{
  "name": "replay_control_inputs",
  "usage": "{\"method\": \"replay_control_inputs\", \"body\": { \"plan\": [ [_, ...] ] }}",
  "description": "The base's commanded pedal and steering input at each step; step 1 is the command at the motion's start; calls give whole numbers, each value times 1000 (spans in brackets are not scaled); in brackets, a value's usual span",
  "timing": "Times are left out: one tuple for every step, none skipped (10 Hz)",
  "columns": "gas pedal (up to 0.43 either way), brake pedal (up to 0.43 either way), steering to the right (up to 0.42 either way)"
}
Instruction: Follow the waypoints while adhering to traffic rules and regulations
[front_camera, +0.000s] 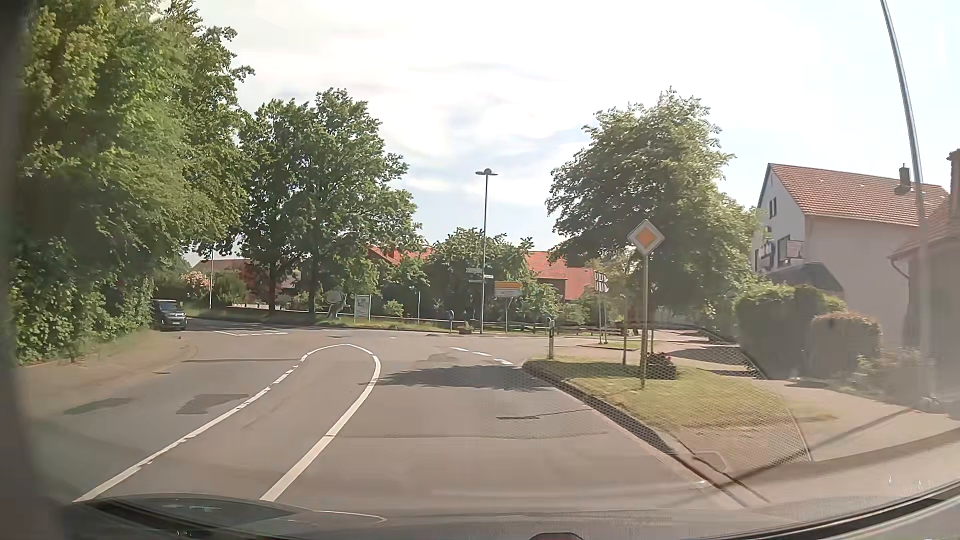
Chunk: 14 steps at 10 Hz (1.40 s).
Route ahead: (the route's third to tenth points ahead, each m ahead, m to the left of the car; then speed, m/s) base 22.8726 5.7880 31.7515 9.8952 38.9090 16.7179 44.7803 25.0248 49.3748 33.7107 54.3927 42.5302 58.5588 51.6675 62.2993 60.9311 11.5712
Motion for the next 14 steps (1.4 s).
{"method": "replay_control_inputs", "body": {
  "plan": [
    [110,0,-60],
    [110,0,-59],
    [110,0,-59],
    [110,0,-58],
    [110,0,-59],
    [110,0,-62],
    [110,0,-67],
    [110,0,-71],
    [110,0,-72],
    [110,0,-73],
    [110,0,-74],
    [110,0,-77],
    [110,0,-85],
    [110,0,-95]
  ]
}}
